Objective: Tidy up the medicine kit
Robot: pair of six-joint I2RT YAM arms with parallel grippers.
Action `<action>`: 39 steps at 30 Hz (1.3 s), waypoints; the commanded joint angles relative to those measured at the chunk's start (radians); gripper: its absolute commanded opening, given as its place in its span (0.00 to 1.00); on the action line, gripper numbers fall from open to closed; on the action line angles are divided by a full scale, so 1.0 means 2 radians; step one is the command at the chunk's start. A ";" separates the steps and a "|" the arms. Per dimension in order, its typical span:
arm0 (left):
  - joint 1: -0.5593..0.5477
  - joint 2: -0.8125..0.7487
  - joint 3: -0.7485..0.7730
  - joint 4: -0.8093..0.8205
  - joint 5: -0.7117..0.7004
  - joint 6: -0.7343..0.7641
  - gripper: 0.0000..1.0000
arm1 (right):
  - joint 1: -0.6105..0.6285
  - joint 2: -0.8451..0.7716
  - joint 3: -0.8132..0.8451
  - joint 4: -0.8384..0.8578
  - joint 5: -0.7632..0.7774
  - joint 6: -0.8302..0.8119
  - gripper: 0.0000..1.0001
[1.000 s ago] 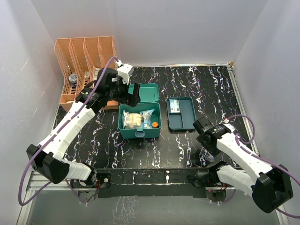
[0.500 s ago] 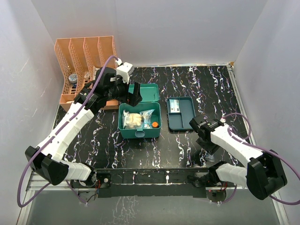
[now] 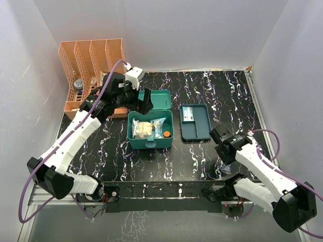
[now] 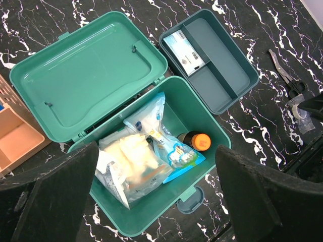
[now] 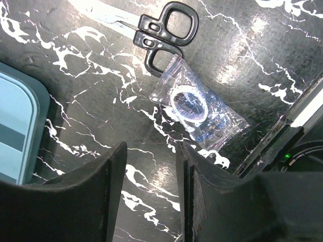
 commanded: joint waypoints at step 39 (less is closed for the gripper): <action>0.003 -0.030 0.003 -0.005 -0.001 0.004 0.99 | 0.014 0.147 0.036 0.003 0.030 0.037 0.52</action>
